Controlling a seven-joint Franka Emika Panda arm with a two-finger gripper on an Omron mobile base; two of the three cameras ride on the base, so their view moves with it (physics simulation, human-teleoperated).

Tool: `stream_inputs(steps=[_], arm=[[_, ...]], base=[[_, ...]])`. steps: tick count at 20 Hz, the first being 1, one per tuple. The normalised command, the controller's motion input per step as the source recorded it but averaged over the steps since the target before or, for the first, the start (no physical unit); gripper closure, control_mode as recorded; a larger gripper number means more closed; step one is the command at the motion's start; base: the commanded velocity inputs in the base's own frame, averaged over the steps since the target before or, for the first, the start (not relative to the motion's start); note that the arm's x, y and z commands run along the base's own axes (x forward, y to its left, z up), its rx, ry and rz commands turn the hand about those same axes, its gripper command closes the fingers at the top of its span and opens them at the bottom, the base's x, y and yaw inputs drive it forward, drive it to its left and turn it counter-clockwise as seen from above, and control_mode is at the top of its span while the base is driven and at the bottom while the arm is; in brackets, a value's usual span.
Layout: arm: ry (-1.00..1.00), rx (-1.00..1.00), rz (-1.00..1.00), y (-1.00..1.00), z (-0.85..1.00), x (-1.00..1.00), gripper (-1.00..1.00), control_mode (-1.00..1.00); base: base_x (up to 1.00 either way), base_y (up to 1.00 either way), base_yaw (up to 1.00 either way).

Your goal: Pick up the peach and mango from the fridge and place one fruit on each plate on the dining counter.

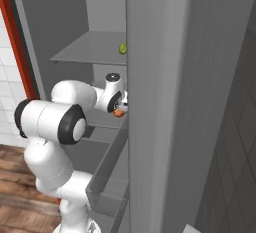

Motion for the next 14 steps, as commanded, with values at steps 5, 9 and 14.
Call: stream_inputs(steps=[5,9,14], arm=[[0.01,0.00,0.08,0.00,0.85,-0.71,1.00,-1.00],[0.07,0.00,0.07,0.00,0.17,-0.64,1.00,-1.00],[0.01,0.00,0.04,0.00,0.18,-0.65,1.00,-1.00]], base=[[0.00,0.00,0.00],[0.00,0.00,0.00],[0.00,0.00,0.00]])
